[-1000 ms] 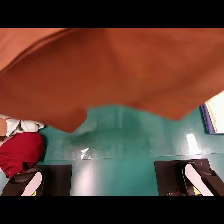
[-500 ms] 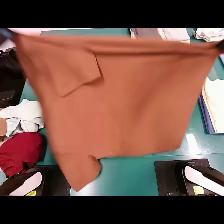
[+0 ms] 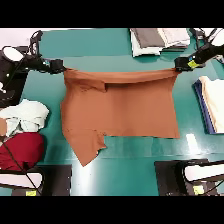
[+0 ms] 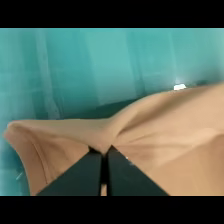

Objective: Fold the shirts.

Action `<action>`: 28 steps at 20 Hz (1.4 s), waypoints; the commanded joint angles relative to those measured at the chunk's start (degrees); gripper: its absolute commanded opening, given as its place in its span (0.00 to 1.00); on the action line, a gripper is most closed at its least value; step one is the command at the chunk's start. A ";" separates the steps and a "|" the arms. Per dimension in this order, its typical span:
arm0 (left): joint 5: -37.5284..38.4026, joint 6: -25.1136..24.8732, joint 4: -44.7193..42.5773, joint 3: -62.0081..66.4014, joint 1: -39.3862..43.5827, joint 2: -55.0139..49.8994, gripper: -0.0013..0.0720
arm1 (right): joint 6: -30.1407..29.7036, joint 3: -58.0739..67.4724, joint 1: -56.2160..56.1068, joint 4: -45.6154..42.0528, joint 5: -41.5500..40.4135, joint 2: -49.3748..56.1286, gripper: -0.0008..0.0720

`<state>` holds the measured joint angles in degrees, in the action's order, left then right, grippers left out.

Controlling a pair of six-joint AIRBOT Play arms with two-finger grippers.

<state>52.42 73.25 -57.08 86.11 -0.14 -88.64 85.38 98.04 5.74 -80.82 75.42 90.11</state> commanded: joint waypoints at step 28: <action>19.50 12.46 -19.41 -23.23 1.88 17.86 0.67 | -2.99 -21.68 -0.17 -2.62 3.67 -18.18 0.63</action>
<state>70.87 83.24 -73.52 71.55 1.74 -78.91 82.39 77.06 5.80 -83.59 77.34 76.84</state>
